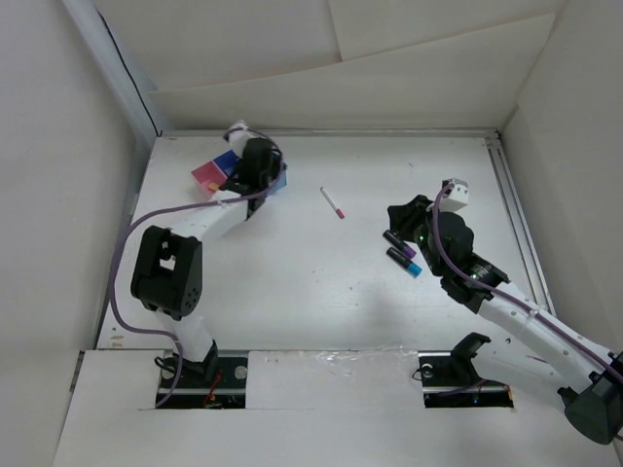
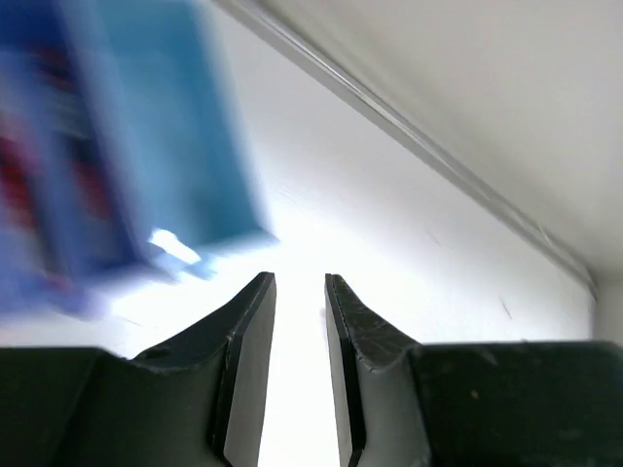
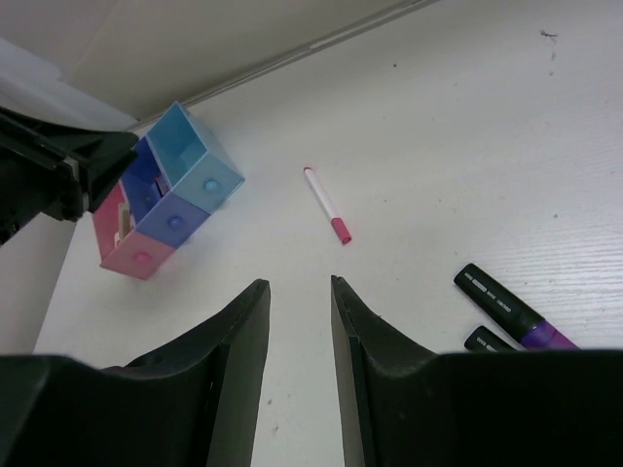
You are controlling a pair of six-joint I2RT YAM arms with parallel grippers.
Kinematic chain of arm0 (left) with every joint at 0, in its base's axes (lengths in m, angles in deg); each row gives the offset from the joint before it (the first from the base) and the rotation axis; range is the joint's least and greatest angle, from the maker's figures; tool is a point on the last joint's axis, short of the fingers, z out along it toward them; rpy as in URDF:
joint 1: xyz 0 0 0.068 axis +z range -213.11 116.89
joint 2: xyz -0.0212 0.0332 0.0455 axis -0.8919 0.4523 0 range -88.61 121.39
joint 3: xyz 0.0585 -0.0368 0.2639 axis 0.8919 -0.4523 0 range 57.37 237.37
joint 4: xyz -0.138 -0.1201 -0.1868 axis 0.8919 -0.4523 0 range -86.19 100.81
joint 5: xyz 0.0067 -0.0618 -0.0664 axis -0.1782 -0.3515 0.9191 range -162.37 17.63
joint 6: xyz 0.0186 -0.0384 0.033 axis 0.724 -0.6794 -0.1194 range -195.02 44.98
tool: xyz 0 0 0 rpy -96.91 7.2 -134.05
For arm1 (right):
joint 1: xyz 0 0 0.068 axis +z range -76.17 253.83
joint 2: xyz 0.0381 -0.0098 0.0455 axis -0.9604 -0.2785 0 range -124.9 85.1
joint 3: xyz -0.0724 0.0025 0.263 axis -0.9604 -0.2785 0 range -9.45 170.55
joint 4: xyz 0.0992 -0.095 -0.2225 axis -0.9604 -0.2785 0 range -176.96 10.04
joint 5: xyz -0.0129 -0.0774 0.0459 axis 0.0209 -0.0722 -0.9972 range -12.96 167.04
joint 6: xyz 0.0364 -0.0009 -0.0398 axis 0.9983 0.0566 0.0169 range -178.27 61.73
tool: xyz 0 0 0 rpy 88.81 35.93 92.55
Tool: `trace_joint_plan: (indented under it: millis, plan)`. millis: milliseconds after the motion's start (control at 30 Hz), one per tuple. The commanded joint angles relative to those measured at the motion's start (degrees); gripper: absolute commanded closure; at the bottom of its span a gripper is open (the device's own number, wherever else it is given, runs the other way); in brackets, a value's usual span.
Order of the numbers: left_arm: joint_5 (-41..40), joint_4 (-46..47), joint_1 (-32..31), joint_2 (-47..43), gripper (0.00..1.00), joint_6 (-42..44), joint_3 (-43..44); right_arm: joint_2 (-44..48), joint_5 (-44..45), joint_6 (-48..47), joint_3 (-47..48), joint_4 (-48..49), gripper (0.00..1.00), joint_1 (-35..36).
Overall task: Sort the stationery into containers
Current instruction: Place the pen in the storage box, then pick up the pen from the center of the board.
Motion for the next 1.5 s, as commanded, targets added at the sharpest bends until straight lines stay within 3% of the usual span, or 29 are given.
trace_joint_plan:
  millis: [0,67,200,400,600,1000,1467]
  plan:
    - [-4.0,2.3,-11.1,-2.6,0.77,4.0,0.2,1.0,2.1,-0.2,2.0,2.5,0.62,-0.4]
    - [-7.0,2.3,-16.0,-0.2,0.71,4.6,1.0,1.6,2.1,-0.2,1.5,2.5,0.64,-0.4]
    - [-7.7,-1.7,-18.9,6.9,0.59,4.1,5.3,2.2,3.0,-0.2,1.5,2.5,0.68,-0.4]
    - [-9.1,-4.9,-20.0,15.9,0.59,1.8,11.4,2.2,3.6,-0.2,1.5,2.5,0.66,-0.4]
    - [-11.1,-6.9,-21.8,19.6,0.59,1.8,16.2,-0.3,1.6,-0.7,2.1,2.5,0.6,-0.4]
    - [-13.5,-12.1,-22.4,26.5,0.56,2.8,23.4,1.4,0.6,-0.7,2.1,2.5,0.58,-0.4]
    - [-16.4,-15.4,-22.9,31.0,0.62,2.3,25.1,4.3,-0.8,-0.7,1.6,2.5,0.58,-0.4]
